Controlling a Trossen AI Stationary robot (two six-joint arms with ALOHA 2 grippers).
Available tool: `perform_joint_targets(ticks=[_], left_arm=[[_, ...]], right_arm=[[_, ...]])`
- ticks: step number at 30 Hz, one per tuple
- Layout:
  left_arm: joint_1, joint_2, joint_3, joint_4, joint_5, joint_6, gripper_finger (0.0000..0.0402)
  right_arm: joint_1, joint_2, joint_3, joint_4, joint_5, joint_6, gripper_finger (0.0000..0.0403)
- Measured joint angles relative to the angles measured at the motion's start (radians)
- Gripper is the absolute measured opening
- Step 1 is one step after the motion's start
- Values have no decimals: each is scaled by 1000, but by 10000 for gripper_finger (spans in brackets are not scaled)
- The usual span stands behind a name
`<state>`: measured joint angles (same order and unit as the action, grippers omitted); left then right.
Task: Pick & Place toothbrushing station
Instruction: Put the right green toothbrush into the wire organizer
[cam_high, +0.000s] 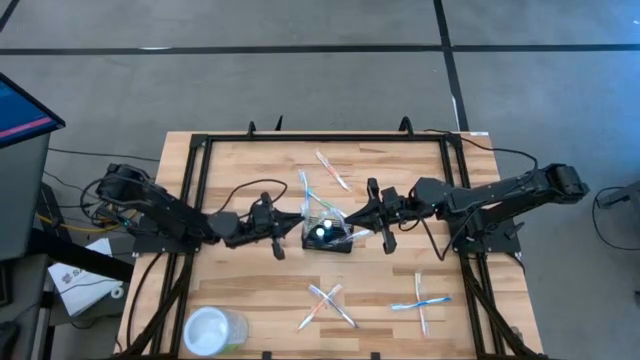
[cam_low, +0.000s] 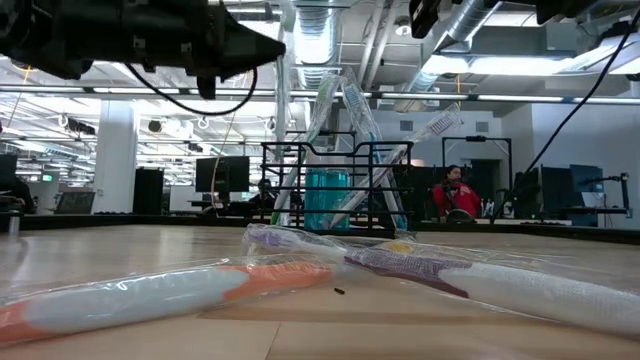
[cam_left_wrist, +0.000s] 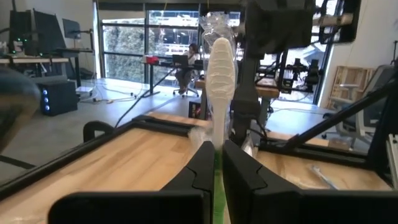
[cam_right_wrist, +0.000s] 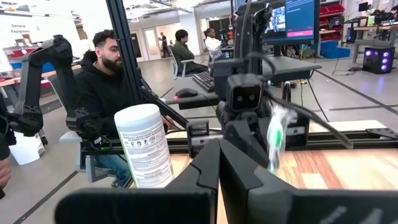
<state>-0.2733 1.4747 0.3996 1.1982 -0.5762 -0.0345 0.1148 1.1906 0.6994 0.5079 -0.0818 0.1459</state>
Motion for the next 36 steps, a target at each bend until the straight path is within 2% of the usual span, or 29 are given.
perform_joint_targets(ticks=[4, 14, 30, 36], left_arm=[[0, 68, 0, 83, 1, 1, 5], [0, 190, 0, 127, 0, -46, 5], [0, 258, -3, 129, -12, -56, 7], [0, 260, -3, 127, -19, -57, 33]], right_arm=[[0, 1, 0, -2, 0, -23, 0], [1, 1, 0, -9, 0, -26, 0], [1, 1, 0, -16, 0, -32, 0], [1, 1, 0, -17, 0, -33, 0]])
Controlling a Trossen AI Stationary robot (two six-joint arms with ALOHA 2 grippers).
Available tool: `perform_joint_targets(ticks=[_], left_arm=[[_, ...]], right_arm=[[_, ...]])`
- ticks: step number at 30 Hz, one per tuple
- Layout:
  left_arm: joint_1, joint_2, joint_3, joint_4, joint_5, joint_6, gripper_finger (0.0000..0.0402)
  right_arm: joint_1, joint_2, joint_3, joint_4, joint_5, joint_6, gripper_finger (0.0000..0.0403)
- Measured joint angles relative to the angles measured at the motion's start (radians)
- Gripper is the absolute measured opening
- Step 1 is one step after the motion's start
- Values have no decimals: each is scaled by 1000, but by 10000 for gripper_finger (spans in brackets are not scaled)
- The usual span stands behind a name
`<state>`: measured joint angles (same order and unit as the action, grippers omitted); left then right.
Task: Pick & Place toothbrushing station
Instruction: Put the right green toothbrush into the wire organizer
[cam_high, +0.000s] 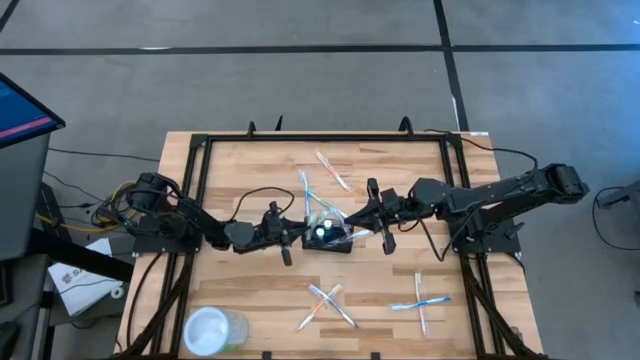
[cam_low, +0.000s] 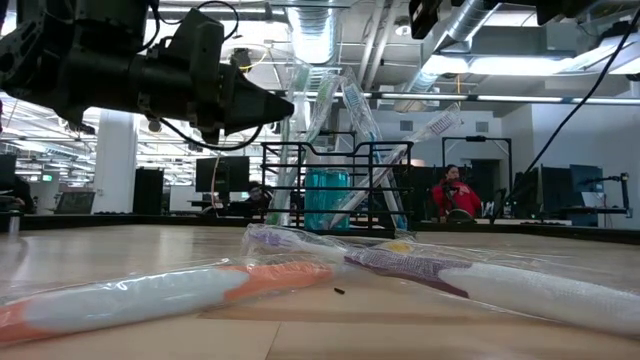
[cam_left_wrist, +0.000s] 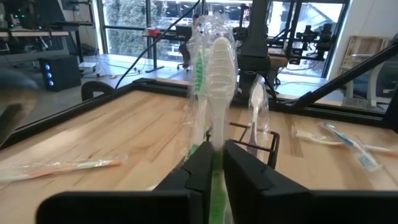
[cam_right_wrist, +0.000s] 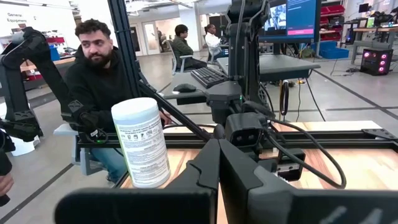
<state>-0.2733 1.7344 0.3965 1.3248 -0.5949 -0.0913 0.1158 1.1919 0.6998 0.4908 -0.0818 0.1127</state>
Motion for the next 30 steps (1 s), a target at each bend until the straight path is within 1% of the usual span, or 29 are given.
perform_joint_targets(ticks=[4, 8, 18, 20, 26, 30], left_arm=[[0, 0, 0, 0, 0, 4, 55], [0, 0, 0, 1, -10, 4, 68], [0, -14, 0, -2, -11, 4, 74], [0, -18, 0, -1, -24, 11, 74], [0, -73, -14, 0, -42, 34, 74], [-3, -144, -66, -3, -42, 13, 74]], right_arm=[[0, 0, 0, -3, 0, -8, 0], [0, 0, 0, -7, 1, -8, 0], [0, 0, 0, -20, 1, -8, 0], [0, 0, 0, -21, 1, -8, 0], [0, 0, 0, -21, 1, -8, 0], [0, 0, 0, -24, 1, -8, 0]])
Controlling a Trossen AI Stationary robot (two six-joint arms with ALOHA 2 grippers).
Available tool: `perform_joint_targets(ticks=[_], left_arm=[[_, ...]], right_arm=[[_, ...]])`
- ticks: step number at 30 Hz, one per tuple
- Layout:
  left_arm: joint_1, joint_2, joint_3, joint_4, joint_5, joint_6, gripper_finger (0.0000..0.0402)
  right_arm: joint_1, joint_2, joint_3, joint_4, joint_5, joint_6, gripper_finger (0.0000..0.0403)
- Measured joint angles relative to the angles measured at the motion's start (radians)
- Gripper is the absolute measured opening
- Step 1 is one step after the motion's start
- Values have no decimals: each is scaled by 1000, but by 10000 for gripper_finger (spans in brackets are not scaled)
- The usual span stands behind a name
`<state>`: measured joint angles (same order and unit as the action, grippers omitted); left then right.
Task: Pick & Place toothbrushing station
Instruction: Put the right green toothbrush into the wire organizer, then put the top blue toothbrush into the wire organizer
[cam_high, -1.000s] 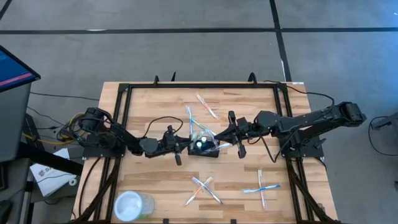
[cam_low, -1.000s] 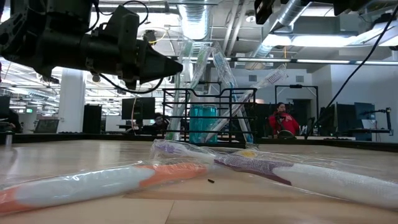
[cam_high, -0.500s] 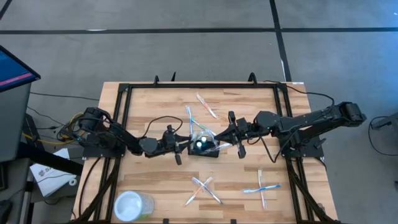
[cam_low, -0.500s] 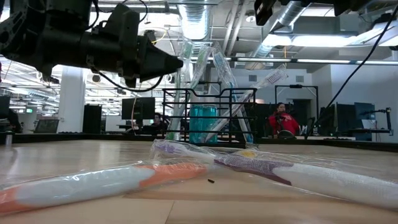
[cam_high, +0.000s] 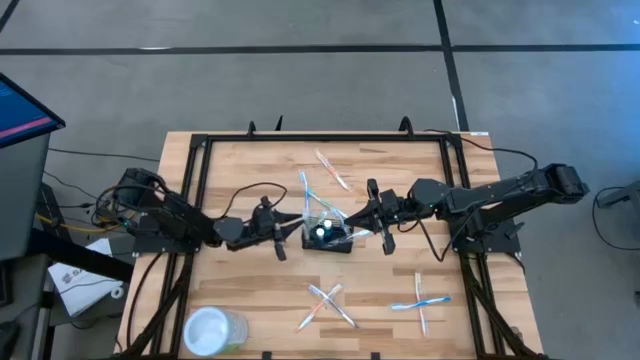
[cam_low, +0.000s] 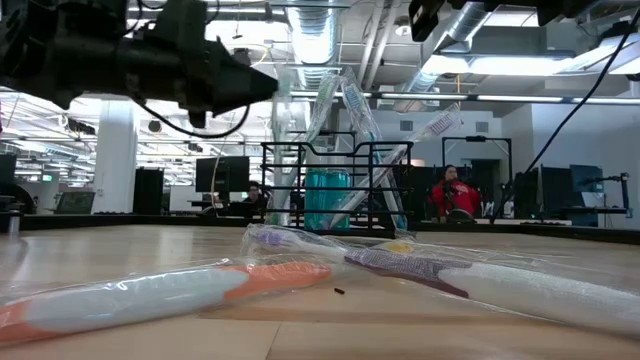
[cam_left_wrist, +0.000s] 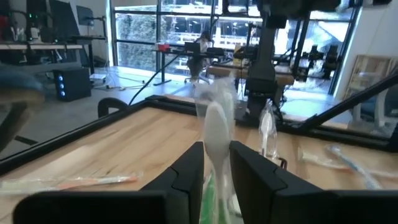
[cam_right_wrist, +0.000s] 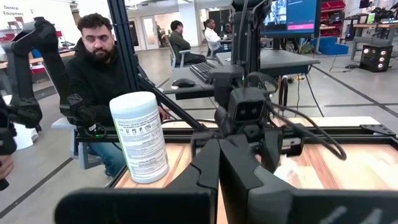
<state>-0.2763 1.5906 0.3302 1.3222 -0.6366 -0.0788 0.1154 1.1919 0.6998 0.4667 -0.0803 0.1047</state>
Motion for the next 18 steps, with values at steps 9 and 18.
perform_joint_targets(ticks=[9, 18], left_arm=[[-15, -165, -143, -8, -67, -42, 74], [133, -179, -169, -161, -107, -284, 74]], right_arm=[[0, 0, 0, -14, 1, 0, 0], [-5, 0, 0, -10, 2, 27, 0]])
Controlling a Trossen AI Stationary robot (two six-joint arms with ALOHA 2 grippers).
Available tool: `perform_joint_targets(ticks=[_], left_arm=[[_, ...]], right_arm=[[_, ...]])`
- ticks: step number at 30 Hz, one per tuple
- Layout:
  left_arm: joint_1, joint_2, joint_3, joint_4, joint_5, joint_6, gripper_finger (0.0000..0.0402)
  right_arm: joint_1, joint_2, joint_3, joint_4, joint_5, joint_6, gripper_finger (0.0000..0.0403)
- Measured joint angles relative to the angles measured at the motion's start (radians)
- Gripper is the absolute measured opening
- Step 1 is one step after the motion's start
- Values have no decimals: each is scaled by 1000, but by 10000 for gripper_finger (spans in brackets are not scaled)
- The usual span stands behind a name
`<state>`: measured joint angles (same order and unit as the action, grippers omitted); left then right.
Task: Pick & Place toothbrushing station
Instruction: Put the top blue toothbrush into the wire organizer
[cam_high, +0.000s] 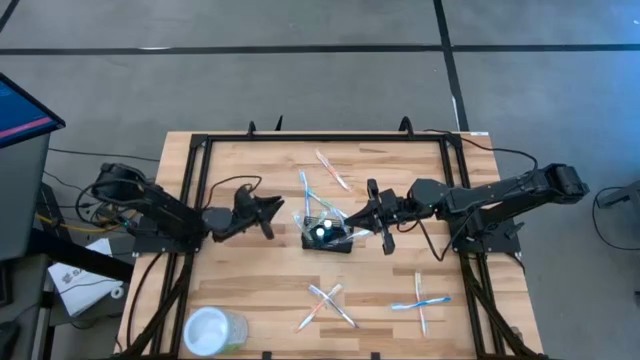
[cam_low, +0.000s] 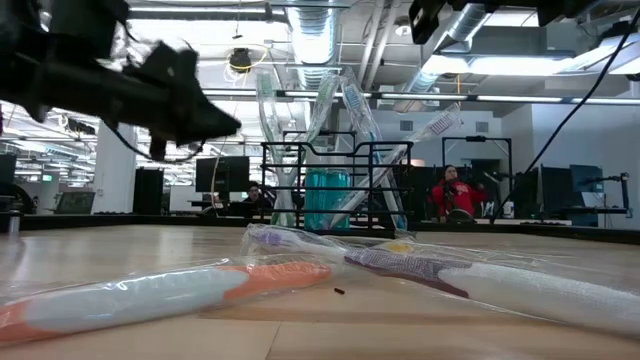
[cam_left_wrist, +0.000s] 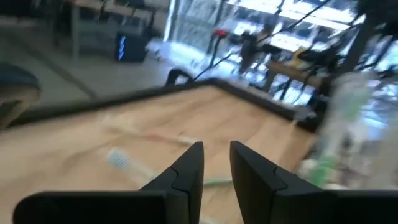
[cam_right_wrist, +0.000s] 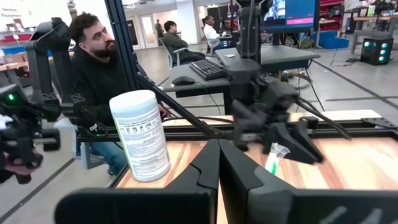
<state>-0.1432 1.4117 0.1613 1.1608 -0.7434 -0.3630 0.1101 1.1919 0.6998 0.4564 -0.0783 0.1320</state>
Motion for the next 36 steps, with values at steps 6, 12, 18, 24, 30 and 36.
perform_joint_targets(ticks=[6, 12, 18, 24, 30, 36], left_arm=[[208, 0, 34, -165, 225, -174, 74], [400, 0, 59, -252, 463, -272, 74], [504, 0, 155, -470, 611, -325, 74], [539, 1, 238, -613, 666, -326, 74], [568, 24, 242, -625, 690, -403, 78], [572, 113, 253, -624, 716, -448, 105]], right_arm=[[-15, 0, 0, -4, 0, 26, 0], [-22, 0, 0, -8, 0, 26, 0], [-23, 0, 0, -8, 0, 26, 0], [-23, 0, 0, -8, 0, 27, 0], [-22, 0, 0, -8, 0, 27, 0], [-22, 0, 0, -8, 0, 27, 0]])
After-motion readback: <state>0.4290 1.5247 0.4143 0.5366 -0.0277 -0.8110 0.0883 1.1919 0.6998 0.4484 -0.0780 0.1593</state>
